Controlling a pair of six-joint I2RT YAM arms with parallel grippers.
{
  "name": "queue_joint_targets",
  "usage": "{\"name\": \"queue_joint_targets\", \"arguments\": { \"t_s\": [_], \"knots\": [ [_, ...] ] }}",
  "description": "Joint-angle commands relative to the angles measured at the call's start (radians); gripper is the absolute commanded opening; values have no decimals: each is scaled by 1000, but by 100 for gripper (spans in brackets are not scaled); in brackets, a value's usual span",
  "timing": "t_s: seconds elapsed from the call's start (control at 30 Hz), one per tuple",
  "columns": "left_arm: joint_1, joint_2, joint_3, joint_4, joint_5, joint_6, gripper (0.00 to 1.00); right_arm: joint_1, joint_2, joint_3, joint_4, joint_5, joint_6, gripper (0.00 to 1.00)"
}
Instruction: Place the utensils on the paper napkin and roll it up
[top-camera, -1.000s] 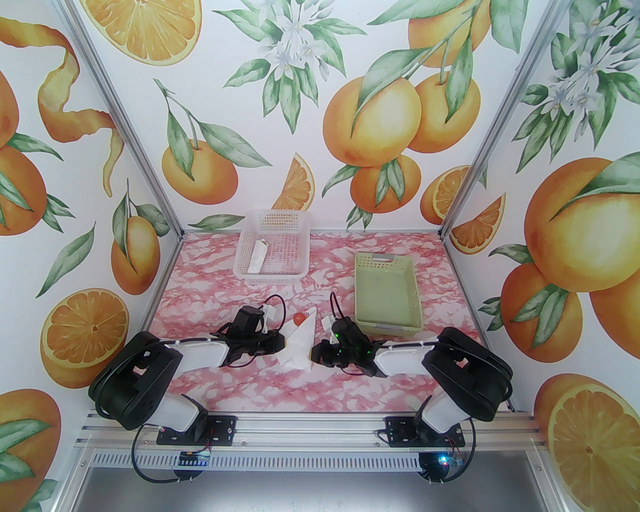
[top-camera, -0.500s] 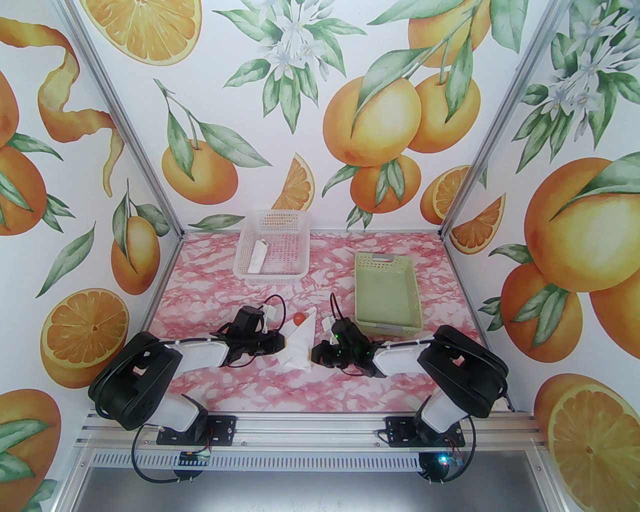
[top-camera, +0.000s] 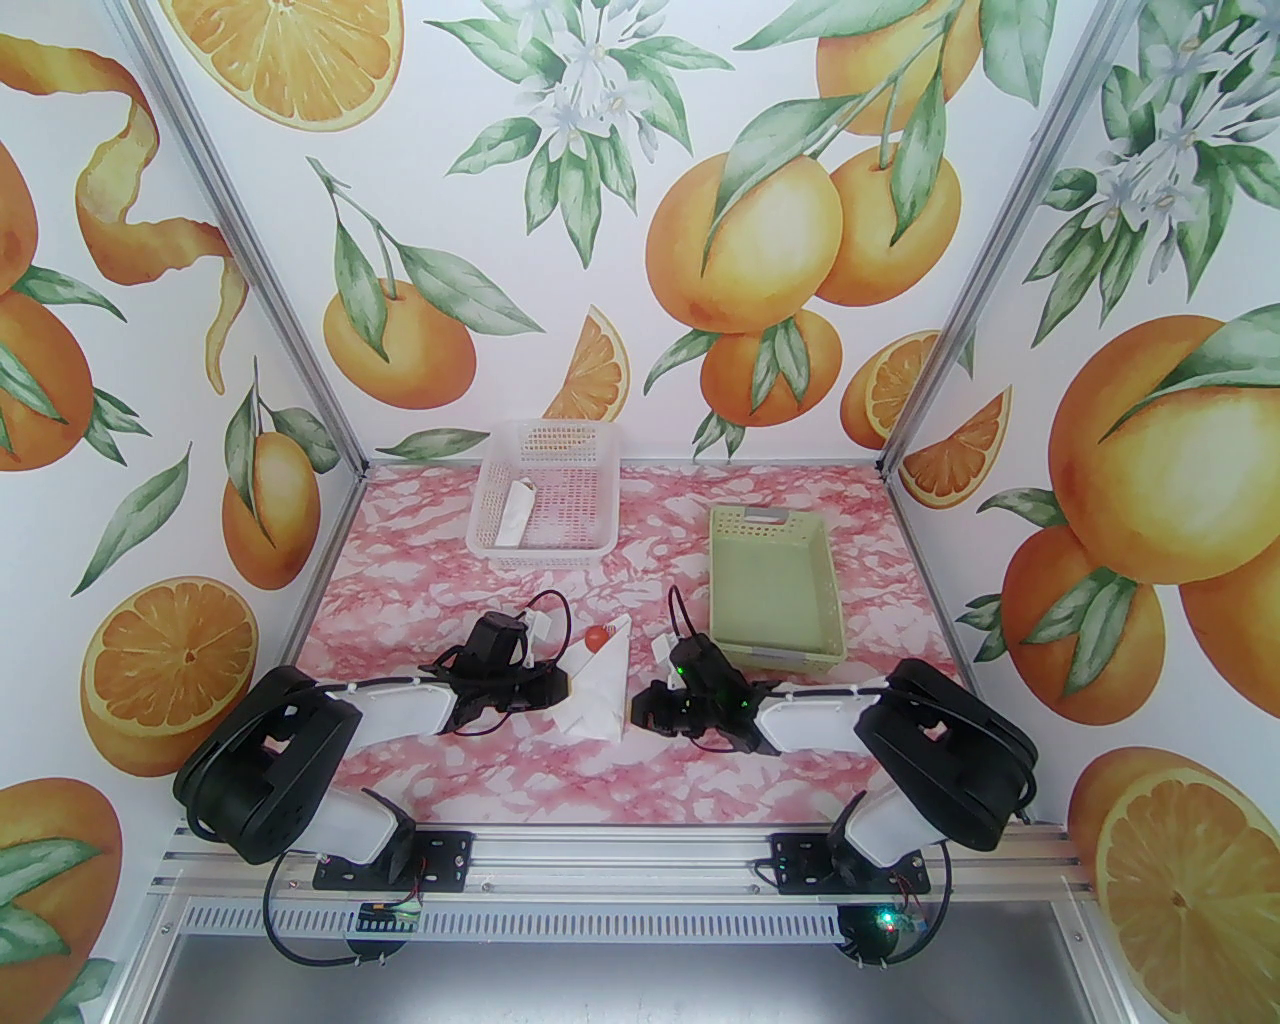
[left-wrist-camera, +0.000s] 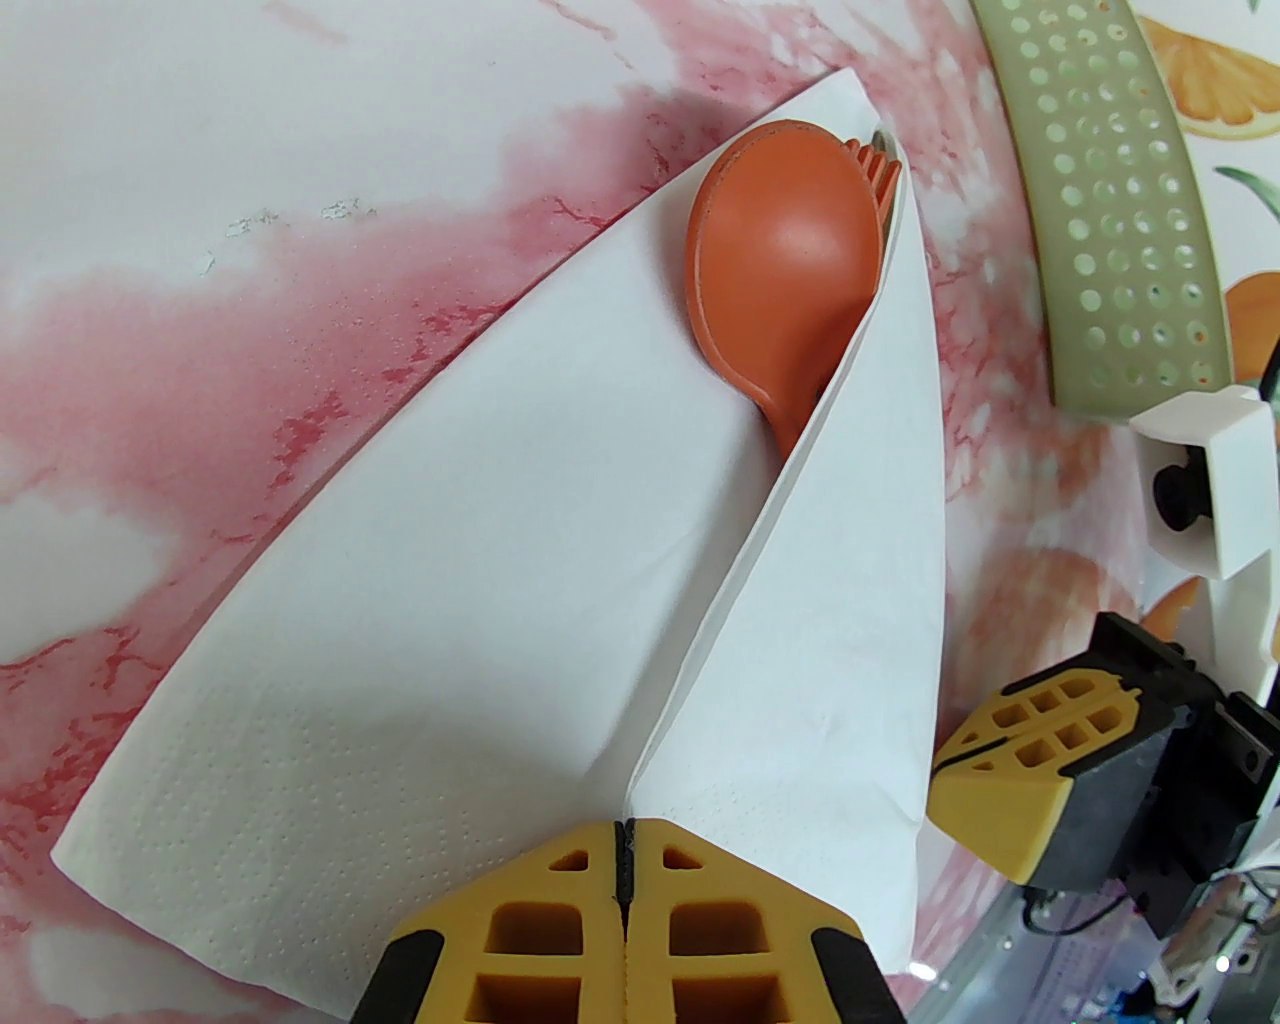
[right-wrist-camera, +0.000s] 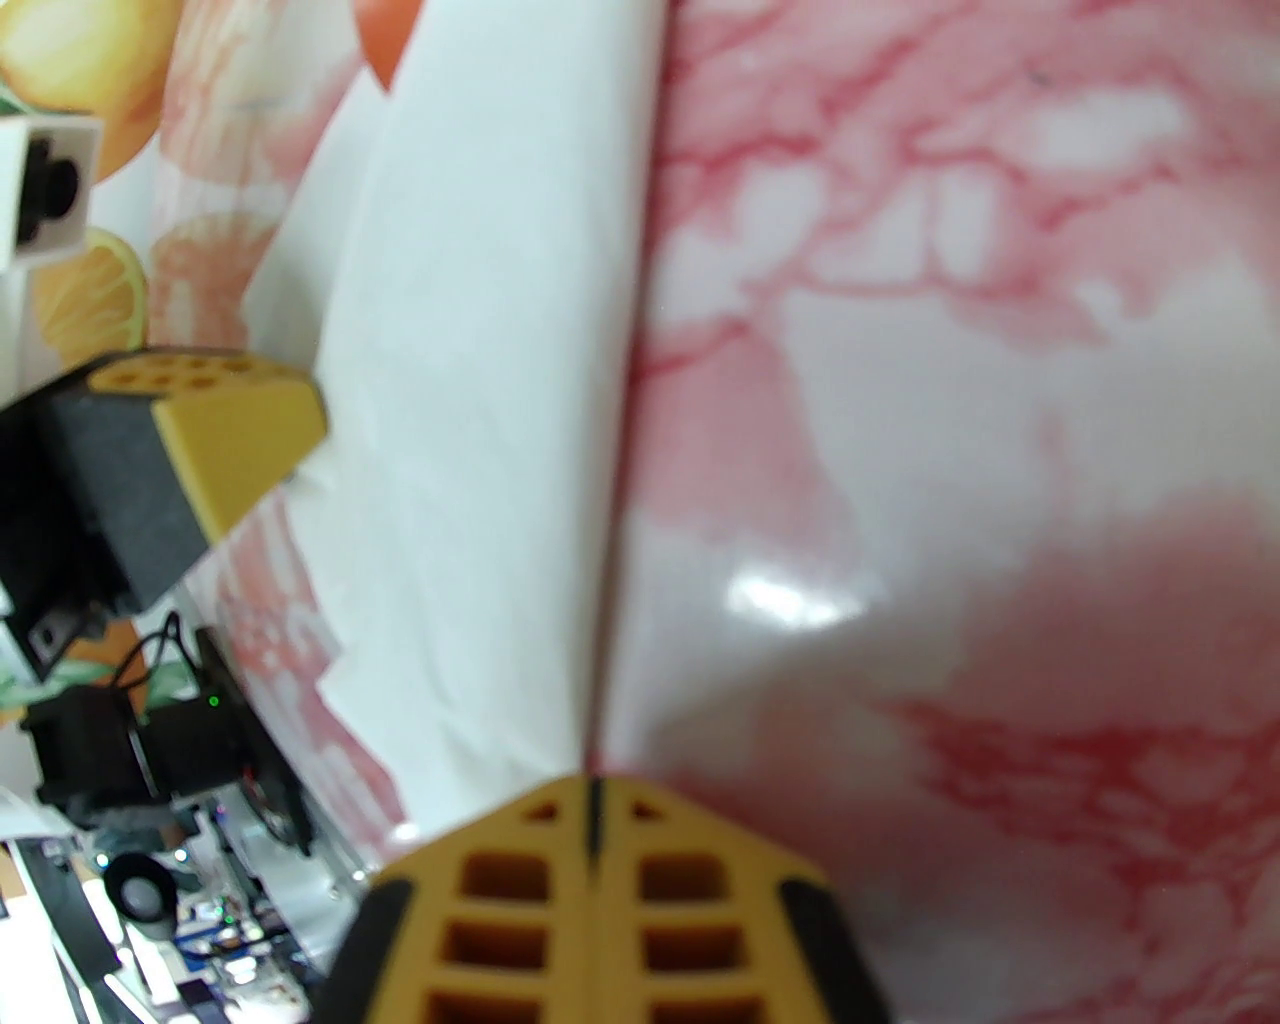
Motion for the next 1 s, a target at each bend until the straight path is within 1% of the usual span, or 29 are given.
{"name": "queue_joint_targets", "arguments": {
  "t_s": [0.0, 0.2, 0.53, 0.77, 0.97],
  "knots": [
    [-3, 0, 6, -70, -36, 17, 2, -9, -27, 43, -38, 14, -25, 0],
    [-3, 6, 10, -69, -31, 17, 2, -14, 12, 81, -29, 8, -35, 0],
    [-4, 6, 8, -70, -31, 19, 2, -24, 115, 99, 68, -5, -13, 0],
    [-5, -1, 7, -74, -34, 19, 2, -28, 124, 80, 38, 6, -20, 0],
    [-6, -2, 9, -78, -36, 21, 2, -44, 87, 72, -20, 18, -50, 0]
  ]
}}
